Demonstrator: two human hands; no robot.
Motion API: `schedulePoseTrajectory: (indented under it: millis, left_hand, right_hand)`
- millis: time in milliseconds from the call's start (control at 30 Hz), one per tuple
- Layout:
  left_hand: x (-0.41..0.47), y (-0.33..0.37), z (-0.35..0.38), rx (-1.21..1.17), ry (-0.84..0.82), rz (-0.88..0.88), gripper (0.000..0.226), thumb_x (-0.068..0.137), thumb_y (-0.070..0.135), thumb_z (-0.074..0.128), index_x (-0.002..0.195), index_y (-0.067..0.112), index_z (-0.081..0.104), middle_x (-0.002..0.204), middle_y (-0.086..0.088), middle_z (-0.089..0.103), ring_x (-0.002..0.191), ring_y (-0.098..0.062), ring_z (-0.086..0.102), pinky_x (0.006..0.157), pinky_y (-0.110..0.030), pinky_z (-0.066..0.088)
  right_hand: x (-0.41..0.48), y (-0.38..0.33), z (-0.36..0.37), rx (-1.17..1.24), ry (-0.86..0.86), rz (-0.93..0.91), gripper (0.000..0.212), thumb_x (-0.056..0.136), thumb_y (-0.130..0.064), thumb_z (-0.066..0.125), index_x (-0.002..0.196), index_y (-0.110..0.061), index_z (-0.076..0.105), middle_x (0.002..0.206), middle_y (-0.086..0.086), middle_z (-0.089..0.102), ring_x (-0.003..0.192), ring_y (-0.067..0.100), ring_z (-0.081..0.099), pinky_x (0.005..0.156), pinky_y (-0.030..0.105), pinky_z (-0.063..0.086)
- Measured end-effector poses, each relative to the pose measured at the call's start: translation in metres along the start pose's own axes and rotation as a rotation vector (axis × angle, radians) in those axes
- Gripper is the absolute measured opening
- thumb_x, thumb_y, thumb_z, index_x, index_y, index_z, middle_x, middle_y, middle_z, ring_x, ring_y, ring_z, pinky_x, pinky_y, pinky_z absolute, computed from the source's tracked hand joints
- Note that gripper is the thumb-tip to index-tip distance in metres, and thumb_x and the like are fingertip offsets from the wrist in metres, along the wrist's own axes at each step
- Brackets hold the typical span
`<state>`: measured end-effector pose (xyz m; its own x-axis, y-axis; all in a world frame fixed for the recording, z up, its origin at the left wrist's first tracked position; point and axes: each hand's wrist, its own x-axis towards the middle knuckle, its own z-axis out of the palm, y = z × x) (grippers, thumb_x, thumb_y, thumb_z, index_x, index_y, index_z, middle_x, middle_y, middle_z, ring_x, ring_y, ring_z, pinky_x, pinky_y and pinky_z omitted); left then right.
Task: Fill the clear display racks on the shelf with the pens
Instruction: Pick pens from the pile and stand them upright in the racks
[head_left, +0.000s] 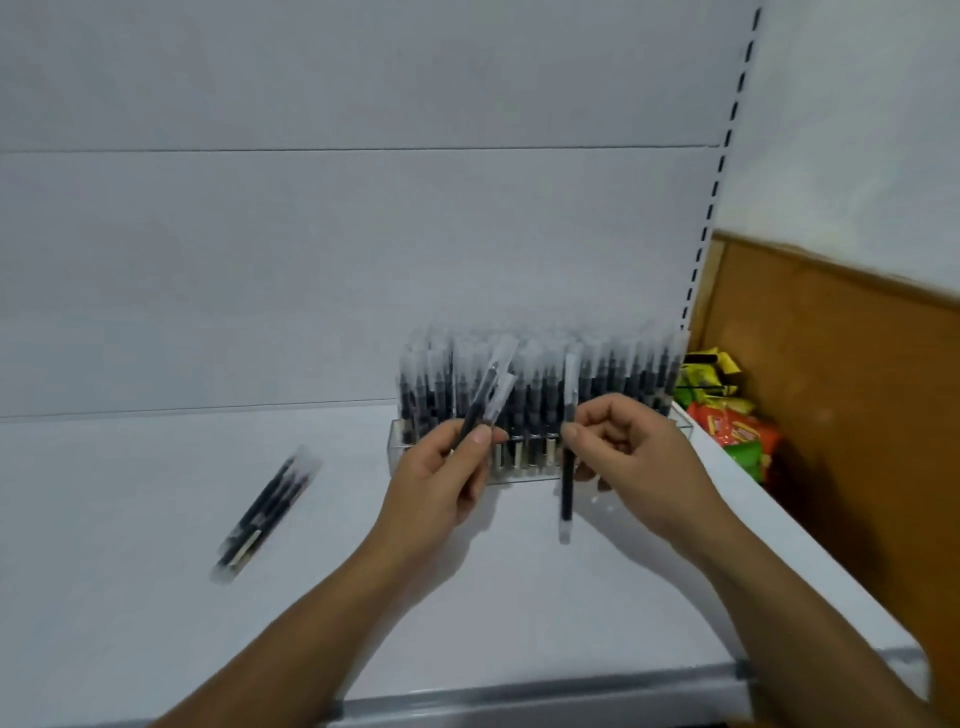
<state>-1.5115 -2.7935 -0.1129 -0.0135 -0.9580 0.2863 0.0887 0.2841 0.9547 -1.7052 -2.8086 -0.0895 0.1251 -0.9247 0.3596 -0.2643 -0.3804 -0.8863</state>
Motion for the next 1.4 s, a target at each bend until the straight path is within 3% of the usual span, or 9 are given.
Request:
schedulePoseTrajectory:
  millis: [67,200,367,533,667,800,933,1133,1400]
  left_hand:
    - [-0.001,-0.005,0.017,-0.047,-0.064,-0.024,0.02,0.092,0.028,0.056,0.091,0.014,0.069,0.055,0.002,0.043,0.045,-0.005,0.035,0.042,-0.011,0.029]
    - [0.009,-0.004,0.032,-0.01,-0.088,-0.028,0.019,0.095,0.026,0.054,0.092,0.013,0.069,0.055,0.003,0.045,0.045,-0.003,0.037,0.043,-0.01,0.03]
    - [0.017,-0.005,0.051,-0.028,-0.09,-0.023,0.02,0.097,0.021,0.05,0.095,0.008,0.066,0.054,0.001,0.045,0.043,-0.003,0.037,0.043,-0.011,0.03]
    - [0.008,-0.012,0.054,-0.106,-0.066,-0.038,0.022,0.098,0.014,0.048,0.092,-0.001,0.064,0.055,-0.006,0.038,0.042,-0.005,0.033,0.042,-0.01,0.03]
    - [0.009,-0.008,0.054,-0.132,-0.062,-0.055,0.023,0.099,0.013,0.046,0.093,-0.003,0.062,0.055,-0.008,0.035,0.039,-0.005,0.031,0.039,-0.01,0.029]
    - [0.009,-0.008,0.054,-0.135,-0.051,-0.04,0.025,0.099,0.013,0.046,0.095,-0.006,0.06,0.054,-0.006,0.036,0.038,-0.005,0.031,0.043,-0.007,0.034]
    - [0.008,-0.008,0.054,-0.137,-0.051,-0.034,0.024,0.099,0.013,0.046,0.095,-0.006,0.06,0.053,-0.005,0.037,0.039,-0.004,0.034,0.045,-0.006,0.036]
    - [0.008,-0.009,0.053,-0.139,-0.067,-0.029,0.023,0.099,0.012,0.046,0.095,-0.005,0.061,0.053,-0.004,0.038,0.039,-0.001,0.035,0.045,-0.005,0.036]
    - [0.008,-0.01,0.053,-0.127,-0.068,-0.027,0.023,0.099,0.015,0.047,0.094,-0.002,0.062,0.054,-0.004,0.038,0.041,-0.003,0.034,0.044,-0.006,0.034]
  right_hand:
    - [0.0,0.007,-0.018,-0.018,0.072,0.001,0.006,0.091,-0.018,0.067,0.086,-0.016,0.063,0.068,0.007,0.066,0.063,0.016,0.067,0.053,0.02,0.05]
    - [0.008,0.014,-0.04,0.018,0.177,-0.01,0.005,0.091,-0.017,0.066,0.087,-0.017,0.063,0.065,-0.001,0.068,0.063,0.011,0.068,0.055,0.017,0.051]
    - [0.027,0.015,-0.05,-0.018,0.291,-0.072,0.008,0.091,-0.02,0.067,0.086,-0.023,0.062,0.074,0.005,0.071,0.07,0.014,0.072,0.062,0.028,0.055]
    - [0.042,0.02,-0.048,-0.074,0.254,-0.126,0.012,0.091,-0.022,0.068,0.083,-0.028,0.06,0.078,0.003,0.072,0.072,0.013,0.073,0.062,0.025,0.055]
    - [0.05,0.019,-0.042,-0.109,0.227,-0.142,0.014,0.092,-0.021,0.067,0.084,-0.029,0.059,0.078,0.0,0.072,0.074,0.011,0.072,0.07,0.04,0.06]
    - [0.055,0.015,-0.038,-0.279,0.192,-0.158,0.009,0.091,-0.028,0.067,0.085,-0.03,0.06,0.079,-0.002,0.072,0.075,0.011,0.071,0.073,0.045,0.059]
    - [0.056,0.012,-0.036,-0.47,0.086,-0.085,0.011,0.088,-0.036,0.069,0.089,-0.026,0.064,0.078,-0.009,0.069,0.075,0.012,0.068,0.074,0.042,0.058]
    - [0.054,0.012,-0.032,-0.692,0.071,-0.05,0.015,0.088,-0.041,0.067,0.079,-0.031,0.059,0.07,-0.012,0.061,0.068,0.006,0.057,0.062,0.032,0.051]
    - [0.047,0.017,-0.03,-0.742,0.071,0.014,0.022,0.09,-0.045,0.063,0.08,-0.026,0.064,0.062,-0.009,0.059,0.061,0.006,0.053,0.058,0.029,0.044]
